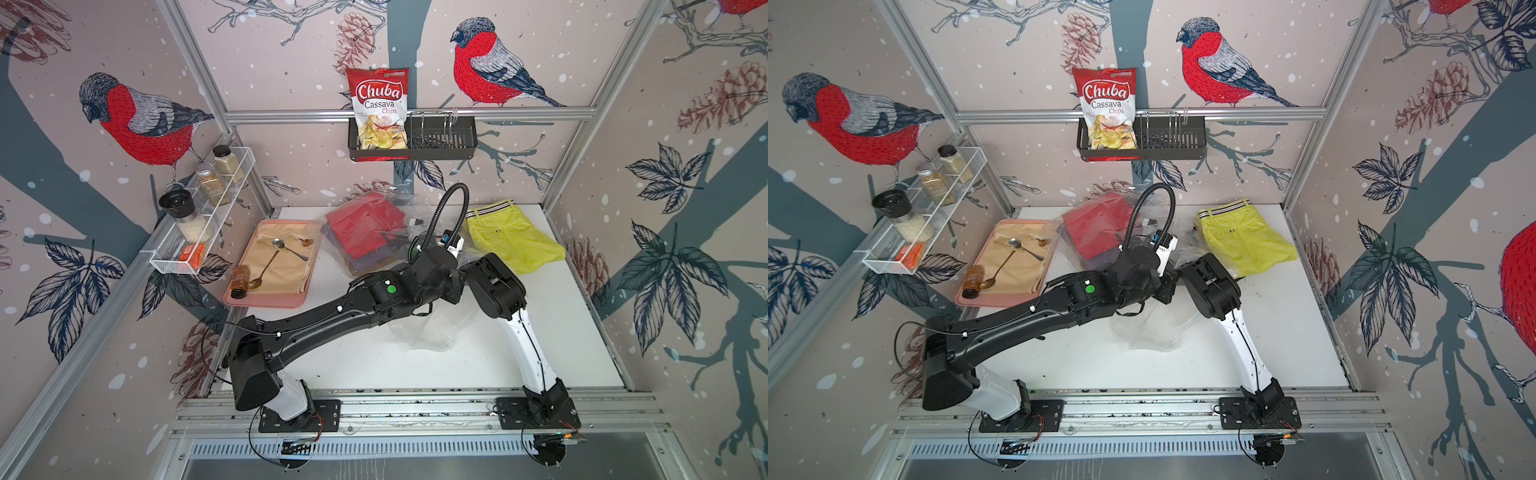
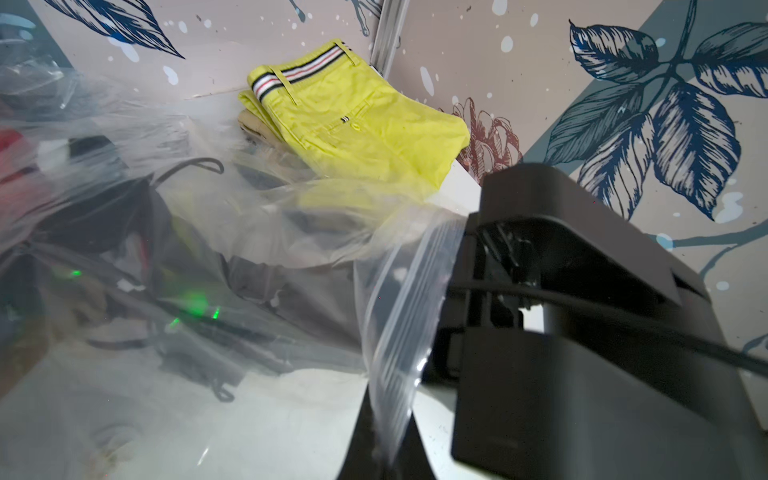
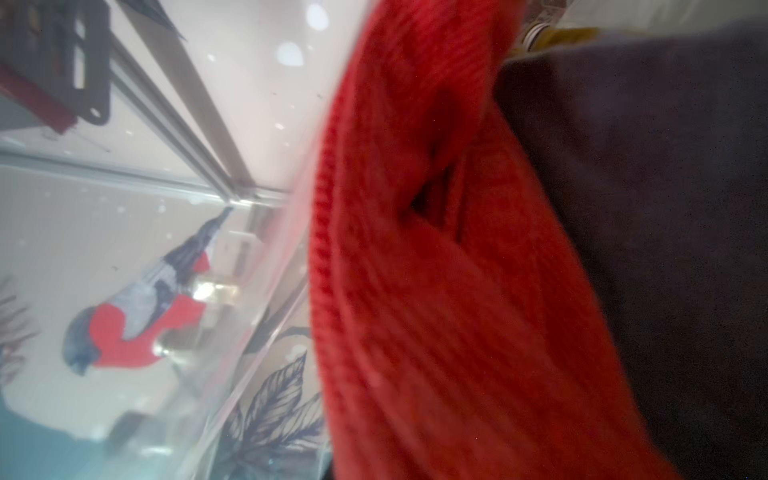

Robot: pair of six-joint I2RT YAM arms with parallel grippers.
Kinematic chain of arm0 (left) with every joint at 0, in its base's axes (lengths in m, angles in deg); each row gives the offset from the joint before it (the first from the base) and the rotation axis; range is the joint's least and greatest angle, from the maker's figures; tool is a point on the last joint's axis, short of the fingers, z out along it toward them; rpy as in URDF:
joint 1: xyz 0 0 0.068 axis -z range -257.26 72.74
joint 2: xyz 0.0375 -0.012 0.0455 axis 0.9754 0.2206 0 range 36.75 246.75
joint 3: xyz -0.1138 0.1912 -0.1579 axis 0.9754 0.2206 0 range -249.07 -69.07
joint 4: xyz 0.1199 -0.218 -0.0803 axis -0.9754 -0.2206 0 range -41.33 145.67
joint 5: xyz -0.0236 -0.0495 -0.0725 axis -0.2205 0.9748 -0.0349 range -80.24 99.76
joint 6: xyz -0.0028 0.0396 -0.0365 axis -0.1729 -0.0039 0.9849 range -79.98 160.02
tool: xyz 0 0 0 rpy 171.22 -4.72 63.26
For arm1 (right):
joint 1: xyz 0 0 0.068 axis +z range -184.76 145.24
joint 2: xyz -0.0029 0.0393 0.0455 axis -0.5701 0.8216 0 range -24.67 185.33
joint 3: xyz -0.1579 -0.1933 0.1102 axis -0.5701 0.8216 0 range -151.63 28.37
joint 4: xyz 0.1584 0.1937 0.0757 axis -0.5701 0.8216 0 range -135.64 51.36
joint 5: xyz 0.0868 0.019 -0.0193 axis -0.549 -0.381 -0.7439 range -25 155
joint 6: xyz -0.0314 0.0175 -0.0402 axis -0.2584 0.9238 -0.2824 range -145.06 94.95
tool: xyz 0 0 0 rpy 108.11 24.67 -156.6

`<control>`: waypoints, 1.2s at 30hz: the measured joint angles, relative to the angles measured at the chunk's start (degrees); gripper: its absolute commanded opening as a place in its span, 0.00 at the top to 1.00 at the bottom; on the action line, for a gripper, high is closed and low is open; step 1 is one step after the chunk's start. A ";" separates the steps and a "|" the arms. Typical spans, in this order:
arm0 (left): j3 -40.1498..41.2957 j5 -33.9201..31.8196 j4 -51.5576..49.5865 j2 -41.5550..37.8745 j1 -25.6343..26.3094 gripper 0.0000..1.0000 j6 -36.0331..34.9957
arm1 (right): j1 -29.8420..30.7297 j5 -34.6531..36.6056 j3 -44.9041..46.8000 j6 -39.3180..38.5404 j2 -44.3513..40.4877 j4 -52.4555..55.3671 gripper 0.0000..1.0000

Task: Take the trousers out of the vacuum bag
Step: Take out the trousers from the vacuum bag.

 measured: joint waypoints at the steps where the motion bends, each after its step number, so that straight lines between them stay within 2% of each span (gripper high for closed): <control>1: 0.13 0.42 0.00 -0.13 -0.02 1.00 0.31 | 0.00 -0.33 1.25 -0.04 -0.76 -0.68 1.00; 13: 0.17 2.62 0.00 -1.05 -1.92 1.00 0.85 | 0.15 -2.56 23.71 -1.70 -15.76 -10.16 1.00; 21: -0.02 2.40 -0.42 -1.75 -2.08 1.00 0.83 | 0.28 -2.29 36.74 -1.44 -21.07 -15.82 1.00; 31: -0.02 2.12 -0.68 -1.81 -2.32 1.00 0.72 | 0.94 -3.13 50.88 -4.98 -33.44 -16.48 1.00; 36: 0.28 1.46 -0.66 -1.68 -2.71 1.00 0.72 | 1.88 -2.08 58.01 -6.32 -40.24 -13.44 1.00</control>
